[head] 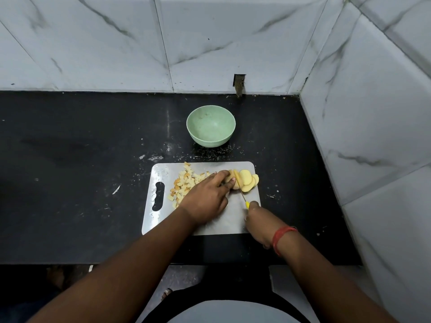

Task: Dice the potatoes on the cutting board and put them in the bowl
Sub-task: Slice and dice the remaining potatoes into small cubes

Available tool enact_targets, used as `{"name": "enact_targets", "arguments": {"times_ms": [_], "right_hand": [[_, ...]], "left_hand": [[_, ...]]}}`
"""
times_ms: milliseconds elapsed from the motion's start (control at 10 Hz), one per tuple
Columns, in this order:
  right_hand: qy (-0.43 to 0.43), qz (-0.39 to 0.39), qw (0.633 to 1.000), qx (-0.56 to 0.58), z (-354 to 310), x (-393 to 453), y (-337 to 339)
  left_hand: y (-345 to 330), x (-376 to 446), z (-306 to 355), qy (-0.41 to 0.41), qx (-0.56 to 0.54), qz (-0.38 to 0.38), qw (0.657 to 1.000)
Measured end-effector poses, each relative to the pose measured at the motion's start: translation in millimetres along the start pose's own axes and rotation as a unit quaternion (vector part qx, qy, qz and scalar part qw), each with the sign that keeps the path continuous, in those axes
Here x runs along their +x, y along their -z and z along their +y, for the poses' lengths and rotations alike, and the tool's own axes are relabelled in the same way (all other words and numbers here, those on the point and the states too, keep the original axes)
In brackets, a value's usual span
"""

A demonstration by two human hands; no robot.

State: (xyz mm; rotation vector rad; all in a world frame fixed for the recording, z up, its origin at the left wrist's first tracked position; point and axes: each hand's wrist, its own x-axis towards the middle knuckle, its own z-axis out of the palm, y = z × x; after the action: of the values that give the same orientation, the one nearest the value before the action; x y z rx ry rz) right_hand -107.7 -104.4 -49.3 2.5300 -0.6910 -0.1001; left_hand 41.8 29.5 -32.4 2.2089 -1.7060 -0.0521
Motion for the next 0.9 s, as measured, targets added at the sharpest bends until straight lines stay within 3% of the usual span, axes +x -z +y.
{"name": "enact_targets", "arguments": {"times_ms": [100, 200, 300, 400, 500, 800, 900], "right_hand": [[0.011, -0.007, 0.995, 0.103, 6.2, -19.7, 5.7], [0.121, -0.363, 0.915, 0.129, 9.4, -24.1, 52.1], [0.142, -0.383, 0.886, 0.219, 19.4, -27.1, 66.1], [0.005, -0.354, 0.823, 0.443, 29.5, -31.2, 67.4], [-0.069, -0.333, 0.808, 0.482, 34.3, -36.6, 68.0], [-0.051, -0.344, 0.83, 0.435, 38.6, -39.7, 78.9], [-0.077, -0.359, 0.797, 0.479, 51.1, -41.1, 84.5]], "left_hand": [[2.9, 0.9, -1.8, 0.002, -0.014, -0.007, 1.0], [5.4, 2.7, -4.0, 0.009, -0.03, -0.019, 0.999], [5.5, 2.4, -3.2, 0.008, -0.035, -0.024, 0.999], [5.2, 1.7, -1.0, 0.02, -0.041, -0.021, 0.999], [6.9, 1.9, 2.6, 0.036, -0.044, -0.017, 0.998], [14.4, 6.7, 10.6, 0.062, -0.037, -0.029, 0.997], [14.5, 10.5, 15.0, 0.053, -0.026, -0.028, 0.998]]}}
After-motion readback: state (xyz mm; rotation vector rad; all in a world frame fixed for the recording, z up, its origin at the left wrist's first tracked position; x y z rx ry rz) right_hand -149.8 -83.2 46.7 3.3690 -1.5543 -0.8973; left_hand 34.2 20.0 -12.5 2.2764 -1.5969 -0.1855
